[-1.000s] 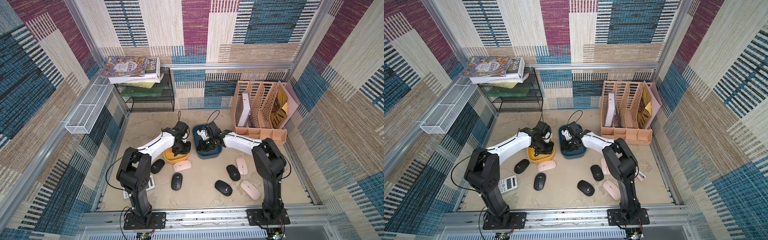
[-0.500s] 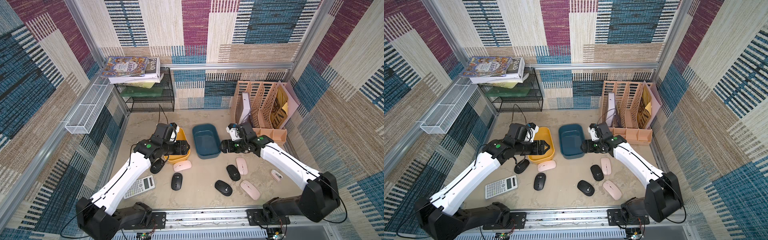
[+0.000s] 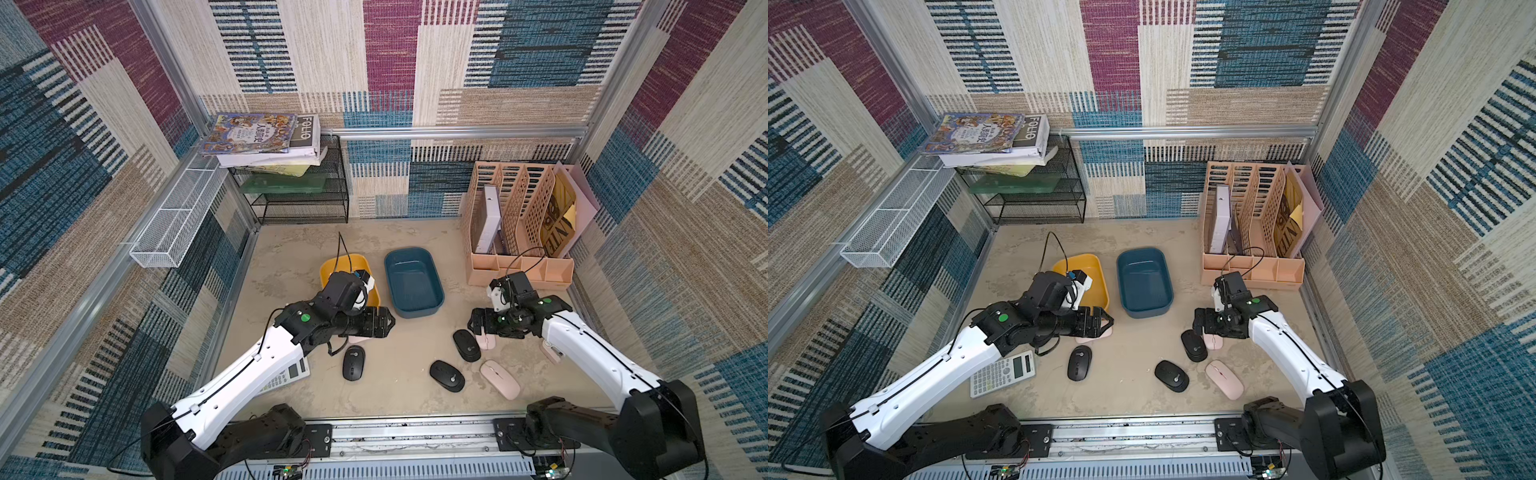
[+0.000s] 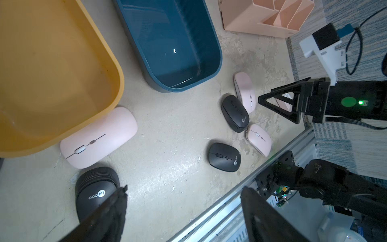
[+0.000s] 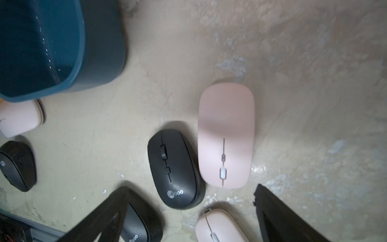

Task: Place the mice by color into the storage box
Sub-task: Pick up the mouse from the center of the board.

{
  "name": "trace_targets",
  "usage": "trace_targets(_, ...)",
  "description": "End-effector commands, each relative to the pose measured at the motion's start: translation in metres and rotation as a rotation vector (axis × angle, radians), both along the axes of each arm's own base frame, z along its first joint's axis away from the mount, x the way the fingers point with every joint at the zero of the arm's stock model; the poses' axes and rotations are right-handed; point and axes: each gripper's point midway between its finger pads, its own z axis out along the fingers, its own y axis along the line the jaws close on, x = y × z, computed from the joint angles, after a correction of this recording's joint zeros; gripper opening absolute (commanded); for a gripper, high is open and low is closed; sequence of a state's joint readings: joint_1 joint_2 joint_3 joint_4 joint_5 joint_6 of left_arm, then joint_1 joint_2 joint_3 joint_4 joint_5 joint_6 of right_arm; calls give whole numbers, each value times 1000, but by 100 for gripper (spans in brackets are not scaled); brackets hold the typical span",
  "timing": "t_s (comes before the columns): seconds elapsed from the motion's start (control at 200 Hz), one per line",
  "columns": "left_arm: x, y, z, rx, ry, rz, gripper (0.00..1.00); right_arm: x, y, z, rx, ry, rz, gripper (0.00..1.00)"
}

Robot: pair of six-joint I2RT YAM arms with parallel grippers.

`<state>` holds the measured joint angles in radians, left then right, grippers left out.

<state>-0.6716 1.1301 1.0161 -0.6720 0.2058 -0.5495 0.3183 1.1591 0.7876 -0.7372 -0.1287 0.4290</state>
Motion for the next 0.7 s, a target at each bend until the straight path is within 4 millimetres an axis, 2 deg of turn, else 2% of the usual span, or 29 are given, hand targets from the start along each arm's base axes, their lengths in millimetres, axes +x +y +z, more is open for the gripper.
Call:
trace_targets(0.0, -1, -2, -2, -16, -17, -2, 88, -42, -7, -11, -47, 115, -28, 98)
trace_targets(0.115, -4, -5, -4, -42, -22, -5, 88, -72, -11, -19, -56, 168, -83, 98)
trace_targets(0.215, -5, -8, -6, -51, -21, -9, 87, -88, -20, -23, -98, 184, -106, 99)
trace_targets(0.28, -5, -9, -8, -54, -18, -13, 87, -93, -27, -25, -149, 190, -108, 99)
trace_targets(0.461, -4, -13, -11, -53, -15, -21, 85, -101, -26, -40, -228, 263, -88, 99)
trace_targets(0.696, -3, -18, -15, -73, -13, -34, 85, -107, -26, -47, -305, 323, -57, 100)
